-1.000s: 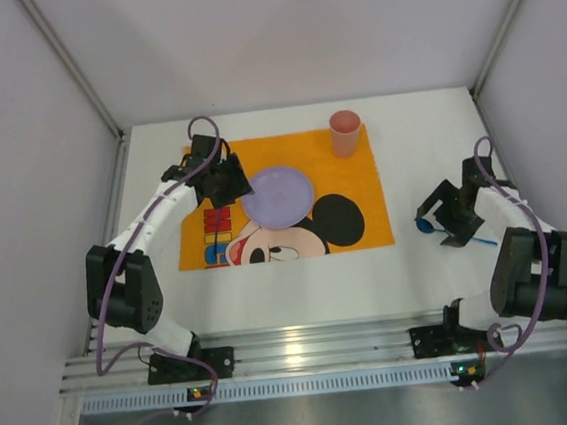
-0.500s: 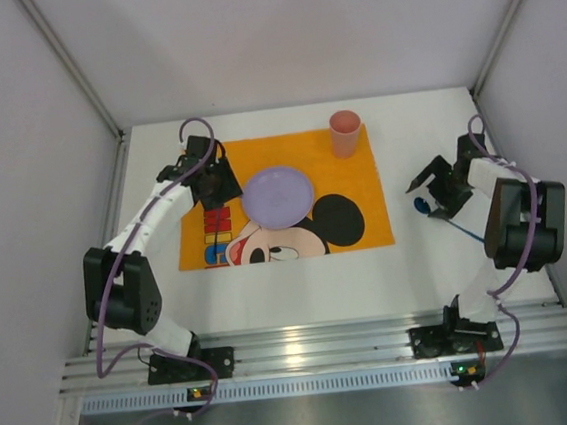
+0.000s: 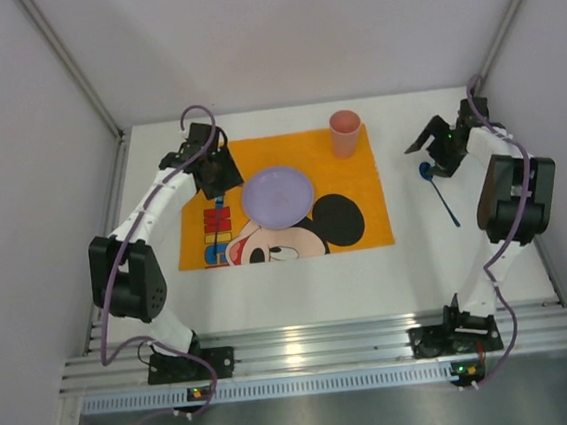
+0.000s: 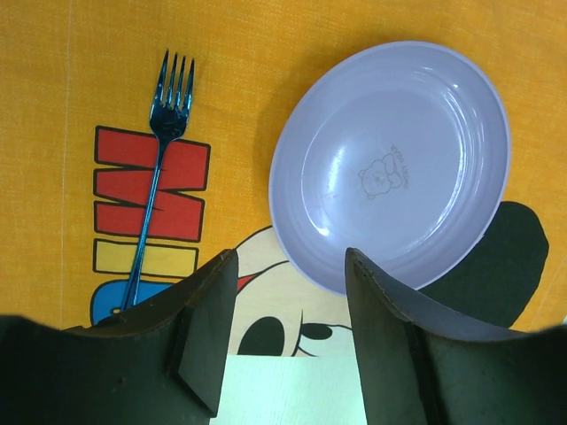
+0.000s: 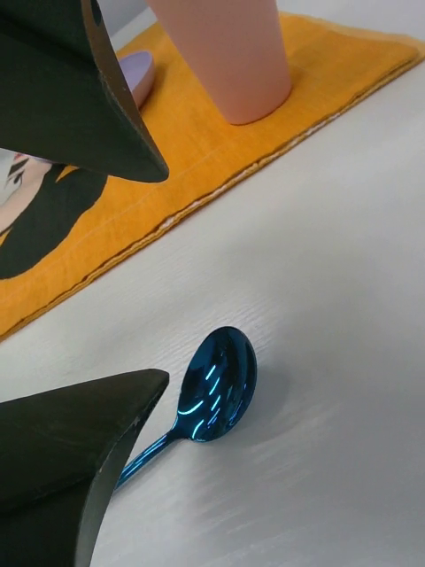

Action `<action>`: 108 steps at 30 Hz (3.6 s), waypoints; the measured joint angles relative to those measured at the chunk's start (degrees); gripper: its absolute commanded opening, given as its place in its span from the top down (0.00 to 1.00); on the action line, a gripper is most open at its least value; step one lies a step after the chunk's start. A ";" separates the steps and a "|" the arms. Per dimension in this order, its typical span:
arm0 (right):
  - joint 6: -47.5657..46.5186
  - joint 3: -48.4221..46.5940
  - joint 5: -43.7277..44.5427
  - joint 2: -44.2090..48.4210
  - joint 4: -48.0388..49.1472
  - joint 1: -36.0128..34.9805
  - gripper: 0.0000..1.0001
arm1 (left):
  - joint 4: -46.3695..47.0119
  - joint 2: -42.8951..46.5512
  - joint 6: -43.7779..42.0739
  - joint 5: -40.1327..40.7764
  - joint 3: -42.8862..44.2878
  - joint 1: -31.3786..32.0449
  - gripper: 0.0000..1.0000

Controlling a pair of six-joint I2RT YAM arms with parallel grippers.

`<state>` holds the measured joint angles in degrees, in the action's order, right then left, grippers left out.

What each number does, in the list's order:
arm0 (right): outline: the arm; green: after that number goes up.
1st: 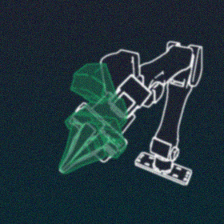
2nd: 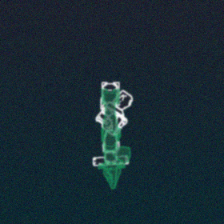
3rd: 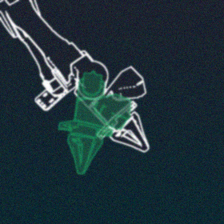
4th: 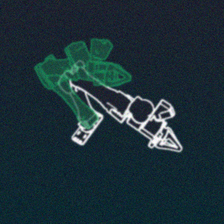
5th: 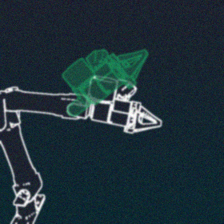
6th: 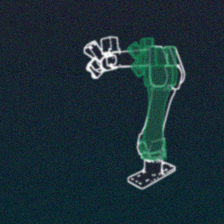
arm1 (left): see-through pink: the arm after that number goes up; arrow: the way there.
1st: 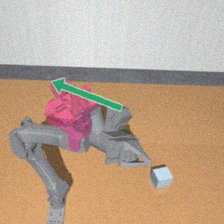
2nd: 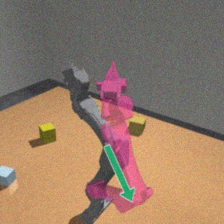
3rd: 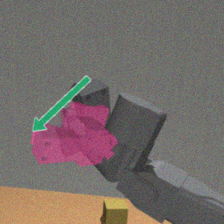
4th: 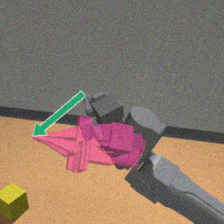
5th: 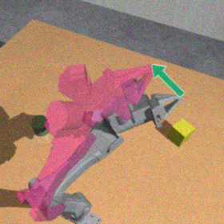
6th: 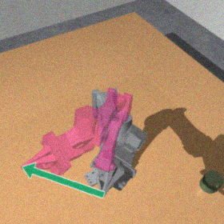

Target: Set the dinner table for one person

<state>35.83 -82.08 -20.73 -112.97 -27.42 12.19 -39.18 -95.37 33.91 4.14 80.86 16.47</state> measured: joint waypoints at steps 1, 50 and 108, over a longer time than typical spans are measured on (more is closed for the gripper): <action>-1.36 -0.28 0.13 0.57 -0.28 0.00 0.13 | -0.02 -0.50 0.00 -0.02 0.24 0.00 0.43; -23.54 -9.77 21.81 -7.65 -20.24 -3.89 0.71 | -3.15 -9.57 -4.11 -2.38 10.45 -0.79 0.44; -6.38 -14.49 11.65 -8.63 -12.33 -33.83 0.94 | -4.63 0.26 -5.35 -3.19 1.70 -2.95 0.45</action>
<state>29.45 -96.57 -9.08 -121.60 -39.75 -21.65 -43.81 -95.11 28.56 0.95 82.56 13.52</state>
